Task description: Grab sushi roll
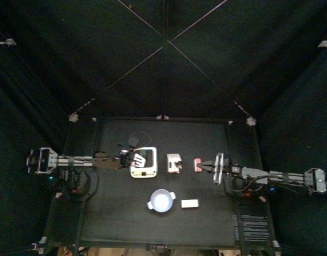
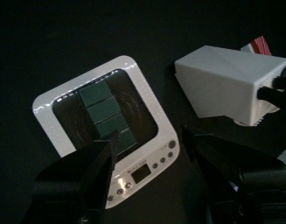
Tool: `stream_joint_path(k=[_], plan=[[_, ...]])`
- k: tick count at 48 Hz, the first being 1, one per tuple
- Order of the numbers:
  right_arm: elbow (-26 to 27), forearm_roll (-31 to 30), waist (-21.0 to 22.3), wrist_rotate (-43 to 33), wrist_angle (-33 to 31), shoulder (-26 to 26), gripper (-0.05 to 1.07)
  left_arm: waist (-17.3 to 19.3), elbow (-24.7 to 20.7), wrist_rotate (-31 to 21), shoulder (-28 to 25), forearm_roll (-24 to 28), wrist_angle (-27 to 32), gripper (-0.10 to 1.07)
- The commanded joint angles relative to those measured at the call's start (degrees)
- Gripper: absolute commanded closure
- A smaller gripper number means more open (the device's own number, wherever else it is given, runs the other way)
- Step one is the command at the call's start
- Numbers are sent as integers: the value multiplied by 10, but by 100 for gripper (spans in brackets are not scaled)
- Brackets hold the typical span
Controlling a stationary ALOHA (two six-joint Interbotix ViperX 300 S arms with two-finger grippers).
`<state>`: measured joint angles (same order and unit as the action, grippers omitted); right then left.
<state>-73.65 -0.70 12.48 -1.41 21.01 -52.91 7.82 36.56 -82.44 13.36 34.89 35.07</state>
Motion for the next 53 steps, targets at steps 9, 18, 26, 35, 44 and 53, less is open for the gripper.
stream_joint_path(k=[9, 18, 26, 35, 44, 53], plan=[[10, 0, -1, -1, 3, 0, 101, 1, 13, -4, 16, -1, -31, 6], [10, 1, -1, -1, 3, 0, 101, 2, 23, -3, 11, -26, -31, 6], [9, 1, -1, -1, 3, 0, 101, 7, 25, -4, 4, -44, -30, 6], [9, 0, -1, -1, 3, 0, 101, 36, 22, -3, -20, -54, -29, 6], [9, 0, -1, 0, 3, 0, 101, 65, 20, -3, -40, -71, -29, 6], [9, 0, -1, 0, 3, 0, 101, 81, 19, -3, -60, -87, -29, 6]])
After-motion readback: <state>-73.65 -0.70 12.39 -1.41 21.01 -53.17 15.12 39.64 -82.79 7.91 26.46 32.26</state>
